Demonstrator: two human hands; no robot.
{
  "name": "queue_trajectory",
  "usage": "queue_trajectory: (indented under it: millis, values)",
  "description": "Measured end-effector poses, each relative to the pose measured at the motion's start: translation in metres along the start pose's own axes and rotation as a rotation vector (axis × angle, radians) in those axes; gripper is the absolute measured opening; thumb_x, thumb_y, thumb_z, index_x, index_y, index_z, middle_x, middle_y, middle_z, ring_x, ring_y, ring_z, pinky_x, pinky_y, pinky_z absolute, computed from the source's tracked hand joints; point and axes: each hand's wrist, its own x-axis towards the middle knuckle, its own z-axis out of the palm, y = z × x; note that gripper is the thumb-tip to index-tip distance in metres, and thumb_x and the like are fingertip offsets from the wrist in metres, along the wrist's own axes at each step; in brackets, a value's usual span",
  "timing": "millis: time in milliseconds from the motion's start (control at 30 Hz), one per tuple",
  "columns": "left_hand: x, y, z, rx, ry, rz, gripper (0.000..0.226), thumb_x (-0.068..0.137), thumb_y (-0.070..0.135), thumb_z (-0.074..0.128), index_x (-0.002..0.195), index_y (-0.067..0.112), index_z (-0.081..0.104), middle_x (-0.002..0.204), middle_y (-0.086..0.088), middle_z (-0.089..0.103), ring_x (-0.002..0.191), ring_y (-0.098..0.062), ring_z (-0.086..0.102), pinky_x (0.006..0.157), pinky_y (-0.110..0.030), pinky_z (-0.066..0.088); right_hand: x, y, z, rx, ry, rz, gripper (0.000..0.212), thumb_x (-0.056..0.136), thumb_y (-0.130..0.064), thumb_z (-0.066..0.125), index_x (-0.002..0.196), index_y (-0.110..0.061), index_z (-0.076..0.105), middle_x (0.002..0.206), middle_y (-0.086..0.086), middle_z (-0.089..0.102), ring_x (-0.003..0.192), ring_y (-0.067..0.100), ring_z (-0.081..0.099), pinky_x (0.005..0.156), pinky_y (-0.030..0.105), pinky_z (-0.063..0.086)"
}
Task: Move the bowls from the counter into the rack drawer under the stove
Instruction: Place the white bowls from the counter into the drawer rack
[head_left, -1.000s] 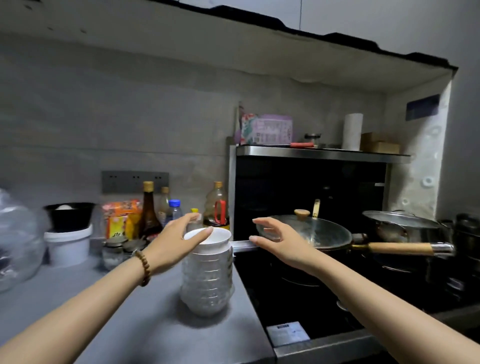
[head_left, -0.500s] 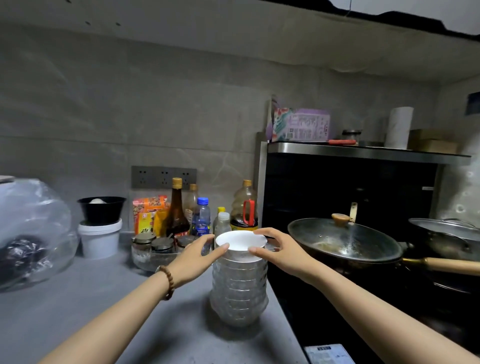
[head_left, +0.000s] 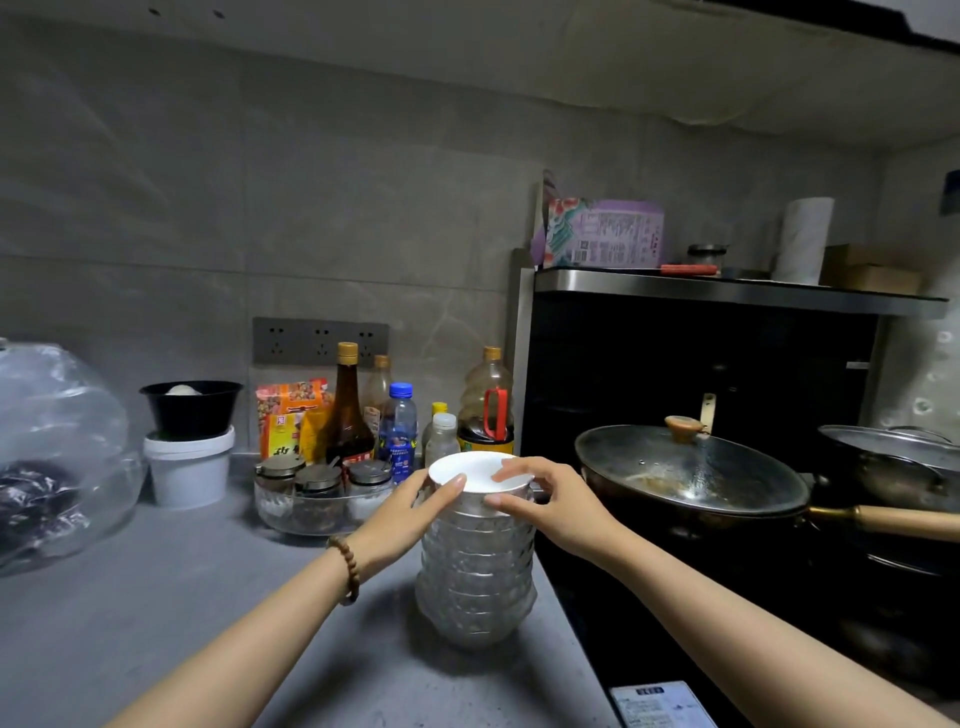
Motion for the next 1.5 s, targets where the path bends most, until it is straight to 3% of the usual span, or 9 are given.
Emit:
queue_trajectory:
  millis: [200,367,567,767,967,1100,1233,1367,1500]
  values:
    - [-0.001,0.002,-0.001,-0.113,0.027,0.003,0.062,0.086,0.054,0.046,0.14,0.025,0.035,0.145,0.0,0.04,0.134,-0.02,0.037,0.105,-0.035,0.034,-0.005,-0.005,0.005,0.136,0.107,-0.027,0.017,0.074,-0.034,0.075,0.079,-0.018,0.073,0.119,-0.006,0.065,0.115,0.008,0.053,0.096,0.026,0.041]
    - [-0.007,0.026,-0.002,-0.215,0.084,0.158,0.049,0.089,0.045,0.047,0.135,0.03,0.037,0.129,0.008,0.044,0.121,-0.013,0.044,0.093,-0.025,0.039,-0.005,-0.02,-0.007,0.297,0.168,-0.085,0.015,0.075,-0.029,0.076,0.082,-0.016,0.074,0.102,-0.001,0.072,0.106,0.014,0.064,0.093,0.031,0.052]
    - [-0.023,0.058,0.017,-0.374,0.064,0.33,0.071,0.08,0.052,0.056,0.141,0.044,0.019,0.131,0.012,0.041,0.12,-0.008,0.047,0.094,-0.024,0.045,-0.028,-0.048,-0.036,0.488,0.195,-0.103,0.021,0.082,-0.02,0.07,0.081,0.001,0.072,0.082,0.012,0.075,0.076,0.012,0.07,0.073,0.02,0.055]
    - [-0.044,0.086,0.064,-0.559,0.007,0.365,0.07,0.088,0.025,0.057,0.144,0.04,0.018,0.12,0.02,0.045,0.108,-0.008,0.057,0.072,-0.019,0.056,-0.082,-0.046,-0.07,0.549,0.234,-0.03,0.035,0.079,-0.035,0.065,0.091,-0.003,0.074,0.092,0.01,0.076,0.091,0.02,0.071,0.086,0.024,0.054]
    - [-0.061,0.087,0.139,-0.583,-0.127,0.253,0.07,0.069,0.042,0.067,0.131,0.023,0.04,0.127,0.0,0.053,0.11,-0.015,0.06,0.075,-0.021,0.056,-0.155,-0.011,-0.112,0.442,0.232,0.071,0.034,0.075,-0.045,0.059,0.093,-0.021,0.075,0.097,-0.004,0.076,0.096,0.005,0.068,0.085,0.019,0.051]
    - [-0.073,0.079,0.197,-0.568,-0.281,0.126,0.064,0.072,0.046,0.064,0.127,0.019,0.044,0.121,-0.004,0.058,0.099,-0.012,0.064,0.069,-0.018,0.055,-0.202,0.024,-0.136,0.356,0.266,0.18,0.033,0.074,-0.043,0.06,0.089,-0.018,0.075,0.091,-0.005,0.077,0.088,0.004,0.068,0.08,0.015,0.049]
    - [-0.084,0.061,0.26,-0.51,-0.391,-0.029,0.05,0.08,0.045,0.062,0.116,0.013,0.05,0.118,-0.015,0.062,0.099,-0.024,0.066,0.084,-0.037,0.057,-0.251,0.061,-0.151,0.341,0.254,0.277,0.018,0.079,-0.027,0.063,0.079,-0.013,0.075,0.075,-0.004,0.075,0.072,0.0,0.066,0.071,0.01,0.048]
    - [-0.098,0.037,0.314,-0.454,-0.611,-0.134,0.031,0.083,0.05,0.056,0.094,0.021,0.056,0.093,-0.009,0.066,0.079,-0.023,0.064,0.079,-0.036,0.055,-0.296,0.101,-0.157,0.343,0.242,0.416,0.018,0.082,-0.021,0.063,0.079,-0.008,0.075,0.073,-0.002,0.075,0.07,0.002,0.066,0.066,0.012,0.051]
    - [-0.105,-0.004,0.361,-0.43,-0.739,-0.24,0.072,0.065,0.063,0.07,0.114,0.014,0.05,0.089,-0.016,0.069,0.082,-0.032,0.063,0.082,-0.045,0.054,-0.327,0.145,-0.153,0.336,0.241,0.562,0.031,0.077,-0.037,0.065,0.081,-0.008,0.077,0.082,0.009,0.075,0.077,0.012,0.067,0.073,0.024,0.053]
